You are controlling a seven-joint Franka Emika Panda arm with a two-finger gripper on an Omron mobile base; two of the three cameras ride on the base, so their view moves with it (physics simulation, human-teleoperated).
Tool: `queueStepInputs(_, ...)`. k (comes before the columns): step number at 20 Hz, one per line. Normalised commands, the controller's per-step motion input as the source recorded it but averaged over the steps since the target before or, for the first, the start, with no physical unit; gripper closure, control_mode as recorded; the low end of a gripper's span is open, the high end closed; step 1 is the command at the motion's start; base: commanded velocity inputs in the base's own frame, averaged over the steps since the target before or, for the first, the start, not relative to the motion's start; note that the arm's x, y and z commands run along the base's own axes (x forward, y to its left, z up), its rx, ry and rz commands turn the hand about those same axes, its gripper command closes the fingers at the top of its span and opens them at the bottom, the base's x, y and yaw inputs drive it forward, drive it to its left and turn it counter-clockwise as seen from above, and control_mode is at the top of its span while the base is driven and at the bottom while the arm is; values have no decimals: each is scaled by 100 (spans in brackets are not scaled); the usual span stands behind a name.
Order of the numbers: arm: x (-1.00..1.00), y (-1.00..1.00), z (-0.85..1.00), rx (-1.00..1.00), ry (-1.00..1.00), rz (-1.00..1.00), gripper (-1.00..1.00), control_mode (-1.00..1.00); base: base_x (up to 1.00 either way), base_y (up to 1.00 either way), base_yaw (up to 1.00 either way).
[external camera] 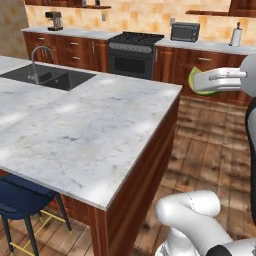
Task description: There is a bowl on the dining counter. Grab a lemon wedge from the fridge and place it in the bowl. Then get the liquor bottle and glass cup from the cabinet and place them next to the bowl.
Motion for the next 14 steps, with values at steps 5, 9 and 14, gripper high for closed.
queueStepInputs(5, 0, 0, 0, 0, 0, 0, 100, 100, -25, 87, 20)
queueStepInputs(9, 0, 0, 0, 0, 0, 0, 100, 100, 0, 100, 8)
queueStepInputs(14, 0, 0, 0, 0, 0, 0, 100, 100, 5, 100, 4)
